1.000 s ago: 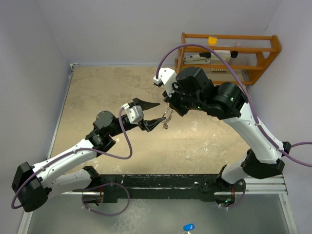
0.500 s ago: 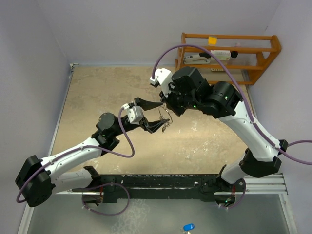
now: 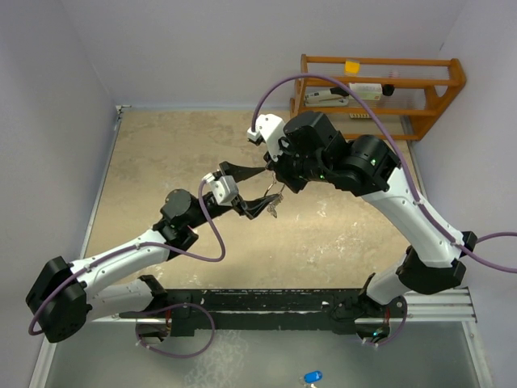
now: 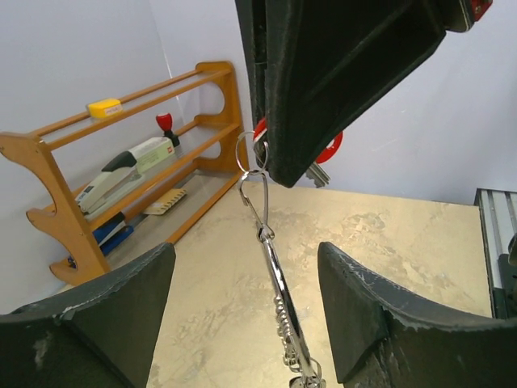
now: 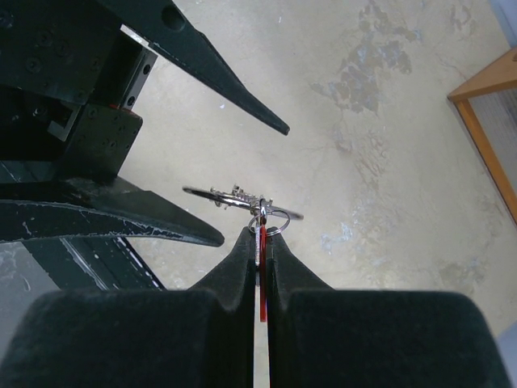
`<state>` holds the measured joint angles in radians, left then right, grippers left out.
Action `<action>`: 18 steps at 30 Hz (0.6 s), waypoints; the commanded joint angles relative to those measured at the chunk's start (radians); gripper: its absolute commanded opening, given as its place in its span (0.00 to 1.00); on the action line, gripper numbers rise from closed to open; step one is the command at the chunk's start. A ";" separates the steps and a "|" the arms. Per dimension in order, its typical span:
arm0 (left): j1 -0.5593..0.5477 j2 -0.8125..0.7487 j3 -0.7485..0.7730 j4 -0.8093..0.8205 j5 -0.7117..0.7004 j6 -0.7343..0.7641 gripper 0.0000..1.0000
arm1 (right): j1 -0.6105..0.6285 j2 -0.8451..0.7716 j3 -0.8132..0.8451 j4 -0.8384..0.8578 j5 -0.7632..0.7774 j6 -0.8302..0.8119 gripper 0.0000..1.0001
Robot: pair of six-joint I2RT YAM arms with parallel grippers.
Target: Remove the keys from the keyring
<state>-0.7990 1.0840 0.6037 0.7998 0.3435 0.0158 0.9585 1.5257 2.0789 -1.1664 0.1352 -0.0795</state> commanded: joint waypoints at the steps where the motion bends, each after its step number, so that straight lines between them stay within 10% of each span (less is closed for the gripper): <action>1: 0.005 -0.024 0.000 0.065 -0.042 0.000 0.68 | 0.002 -0.019 0.002 0.045 -0.014 -0.005 0.00; 18: 0.005 0.012 -0.070 0.252 -0.092 -0.100 0.56 | 0.002 -0.011 -0.027 0.115 -0.007 0.014 0.00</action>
<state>-0.7990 1.0943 0.5537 0.9688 0.2901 -0.0521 0.9585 1.5253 2.0483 -1.1114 0.1356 -0.0772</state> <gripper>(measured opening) 0.569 0.023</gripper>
